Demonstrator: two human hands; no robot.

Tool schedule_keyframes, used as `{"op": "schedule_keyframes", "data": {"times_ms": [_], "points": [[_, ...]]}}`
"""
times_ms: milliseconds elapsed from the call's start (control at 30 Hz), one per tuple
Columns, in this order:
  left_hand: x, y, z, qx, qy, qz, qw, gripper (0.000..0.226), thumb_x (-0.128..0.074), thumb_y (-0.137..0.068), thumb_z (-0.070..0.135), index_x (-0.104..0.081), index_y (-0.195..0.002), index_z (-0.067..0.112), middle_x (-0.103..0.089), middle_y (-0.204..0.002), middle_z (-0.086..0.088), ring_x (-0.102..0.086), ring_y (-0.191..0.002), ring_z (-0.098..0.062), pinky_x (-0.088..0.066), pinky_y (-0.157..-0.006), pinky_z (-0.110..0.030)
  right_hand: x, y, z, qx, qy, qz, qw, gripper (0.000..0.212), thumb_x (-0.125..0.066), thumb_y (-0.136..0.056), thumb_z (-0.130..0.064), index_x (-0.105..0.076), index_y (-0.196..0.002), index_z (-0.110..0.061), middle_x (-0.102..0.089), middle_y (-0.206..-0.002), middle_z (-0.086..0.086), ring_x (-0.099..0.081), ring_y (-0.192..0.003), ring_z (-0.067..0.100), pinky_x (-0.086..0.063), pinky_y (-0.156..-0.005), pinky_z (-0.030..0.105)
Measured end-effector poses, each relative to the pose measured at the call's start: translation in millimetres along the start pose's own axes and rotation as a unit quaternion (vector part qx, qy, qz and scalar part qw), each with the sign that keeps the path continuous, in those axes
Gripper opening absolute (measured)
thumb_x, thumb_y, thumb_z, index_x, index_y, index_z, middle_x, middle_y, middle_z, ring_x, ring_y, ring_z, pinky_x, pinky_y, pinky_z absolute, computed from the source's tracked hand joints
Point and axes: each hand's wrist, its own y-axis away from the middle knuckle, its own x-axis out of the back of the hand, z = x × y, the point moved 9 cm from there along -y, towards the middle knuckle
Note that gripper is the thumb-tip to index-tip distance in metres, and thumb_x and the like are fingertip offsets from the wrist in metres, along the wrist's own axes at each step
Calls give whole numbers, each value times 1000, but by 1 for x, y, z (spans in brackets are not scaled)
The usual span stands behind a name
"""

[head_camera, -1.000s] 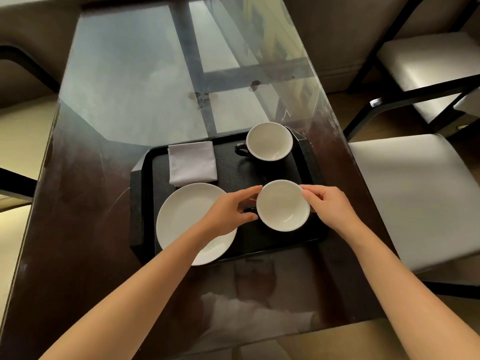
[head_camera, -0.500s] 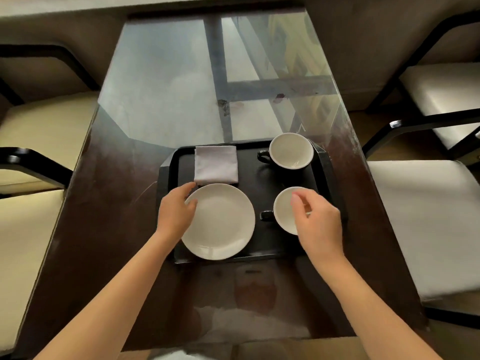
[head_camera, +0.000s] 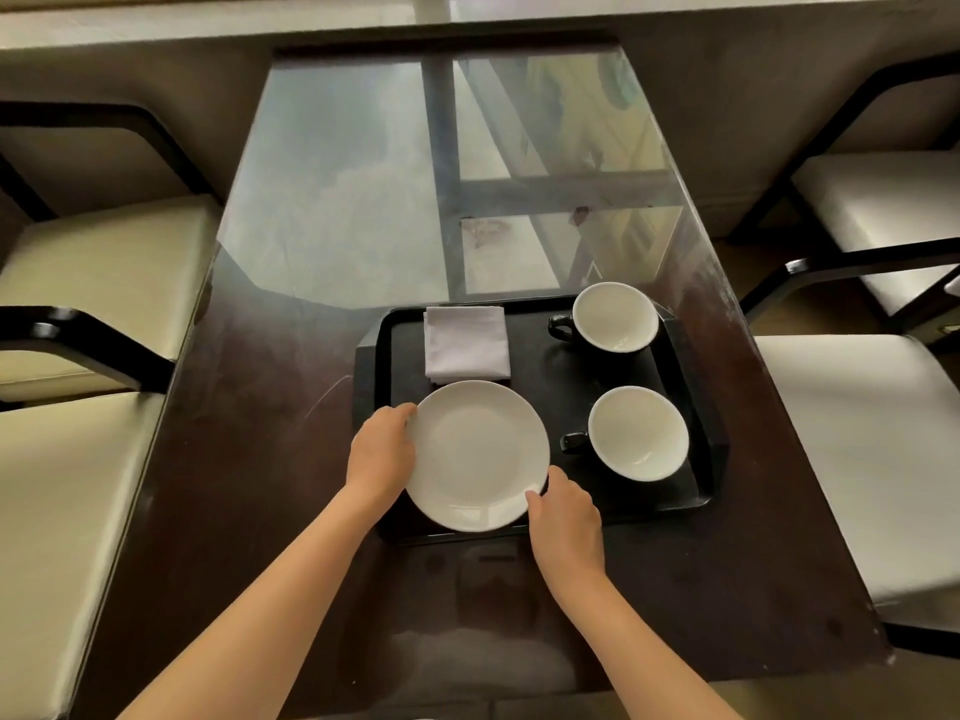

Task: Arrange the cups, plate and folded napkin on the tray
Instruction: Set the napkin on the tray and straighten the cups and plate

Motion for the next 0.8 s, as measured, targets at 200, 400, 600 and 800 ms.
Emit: {"op": "schedule_keyframes", "data": {"times_ms": [200,400,600,800], "points": [[-1,2,2,-18,26,-5,1000,23,-45,-88,6,-62,-102,9,-63,-91,-12,-57,-81,-29,-48,-72,-42,0,3,6,-29,-36,32,998,24,-51,-93,-18,-54,-116,-11,-65,-105,7,-63,-95,21,-54,-77,32],[4,-5,4,-24,9,-16,1000,35,-51,-89,11,-55,-124,8,-63,-111,-14,-59,-102,-31,-48,-84,-42,14,13,4,-28,-40,50,998,41,-47,-95,-23,-42,-134,-12,-66,-103,7,-62,-96,19,-50,-79,29],[27,-63,33,-74,3,14,997,42,-51,-89,5,-51,-130,10,-56,-123,-16,-53,-112,-32,-42,-92,-39,50,-4,-78,216,-33,121,968,27,-51,-91,-11,-60,-117,-8,-67,-101,11,-61,-92,26,-49,-79,34],[1,-105,33,-24,21,-56,998,51,-51,-83,-1,-47,-133,8,-51,-129,-20,-48,-118,-33,-39,-96,-35,26,-122,-102,165,126,7,978,34,-46,-94,-20,-52,-126,-10,-54,-120,17,-48,-113,34,-42,-92,41]]}}
